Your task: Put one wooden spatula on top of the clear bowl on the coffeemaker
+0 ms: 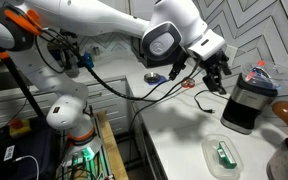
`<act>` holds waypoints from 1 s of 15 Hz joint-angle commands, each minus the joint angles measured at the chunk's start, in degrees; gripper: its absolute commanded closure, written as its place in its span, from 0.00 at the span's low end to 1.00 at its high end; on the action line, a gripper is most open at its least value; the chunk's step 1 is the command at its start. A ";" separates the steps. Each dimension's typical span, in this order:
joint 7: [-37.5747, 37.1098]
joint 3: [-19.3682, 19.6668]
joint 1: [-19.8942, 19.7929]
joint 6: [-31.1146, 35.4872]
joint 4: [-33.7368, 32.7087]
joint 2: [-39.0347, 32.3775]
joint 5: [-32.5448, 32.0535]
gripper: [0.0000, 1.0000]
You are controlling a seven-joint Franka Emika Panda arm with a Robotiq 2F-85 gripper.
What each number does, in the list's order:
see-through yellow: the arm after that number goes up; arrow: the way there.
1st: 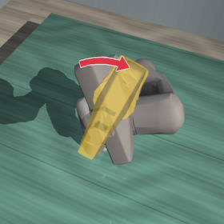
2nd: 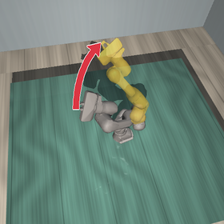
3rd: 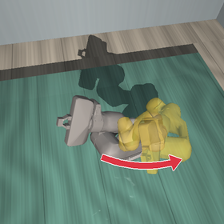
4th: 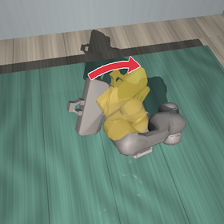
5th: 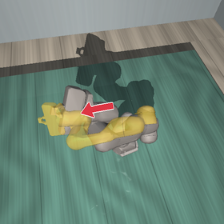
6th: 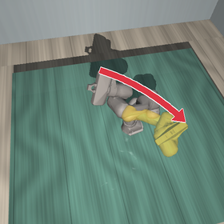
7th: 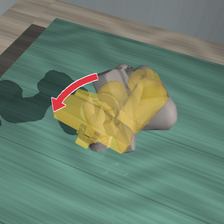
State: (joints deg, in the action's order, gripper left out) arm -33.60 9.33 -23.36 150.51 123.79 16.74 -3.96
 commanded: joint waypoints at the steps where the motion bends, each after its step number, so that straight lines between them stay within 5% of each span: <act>1: -6.35 1.50 -5.41 4.22 -8.15 -7.39 -4.57 0.00; 2: -10.47 1.17 -6.80 3.91 -10.03 -8.68 -6.85 0.00; 3: -4.69 2.65 -3.72 2.94 -5.76 -4.32 -3.96 0.00; 9: -5.28 3.01 -3.16 3.02 -6.93 -5.34 -4.46 0.00; 12: -13.85 1.24 -5.46 2.53 -7.20 -6.39 -10.81 0.00; 15: -19.93 2.48 -3.83 4.82 -9.29 -11.75 -7.62 0.00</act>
State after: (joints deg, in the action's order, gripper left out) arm -47.18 11.11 -27.71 153.57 116.96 9.93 -11.94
